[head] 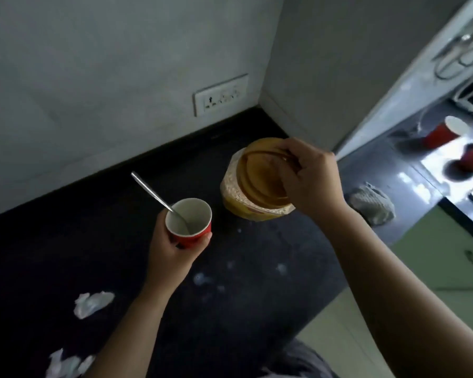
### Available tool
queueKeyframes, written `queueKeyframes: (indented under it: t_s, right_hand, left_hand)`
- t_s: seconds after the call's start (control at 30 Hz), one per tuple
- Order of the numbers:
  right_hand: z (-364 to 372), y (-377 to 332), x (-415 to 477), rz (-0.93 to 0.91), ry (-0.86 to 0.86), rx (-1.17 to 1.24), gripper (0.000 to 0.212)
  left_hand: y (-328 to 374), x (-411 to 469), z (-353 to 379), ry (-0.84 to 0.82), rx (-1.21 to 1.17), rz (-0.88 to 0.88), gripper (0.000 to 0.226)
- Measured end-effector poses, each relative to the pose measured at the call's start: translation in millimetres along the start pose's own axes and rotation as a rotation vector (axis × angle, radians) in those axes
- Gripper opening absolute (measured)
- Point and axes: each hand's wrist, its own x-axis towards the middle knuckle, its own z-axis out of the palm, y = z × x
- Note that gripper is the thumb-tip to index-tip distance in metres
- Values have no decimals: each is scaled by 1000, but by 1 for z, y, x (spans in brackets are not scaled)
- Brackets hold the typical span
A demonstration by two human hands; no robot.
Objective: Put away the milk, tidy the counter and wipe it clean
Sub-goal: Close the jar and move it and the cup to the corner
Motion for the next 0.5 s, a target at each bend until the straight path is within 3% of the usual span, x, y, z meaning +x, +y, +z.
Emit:
queueKeyframes:
  t_s: [0.3,0.5]
  right_hand:
    - [-91,-26,-184,125,88,-99,5]
    - [-124,-34,-289,105,-103,-59,8]
  left_hand:
    - [10,-124,31,-263,14,-85,63]
    - [12,-224,50,-233,25,-116,64]
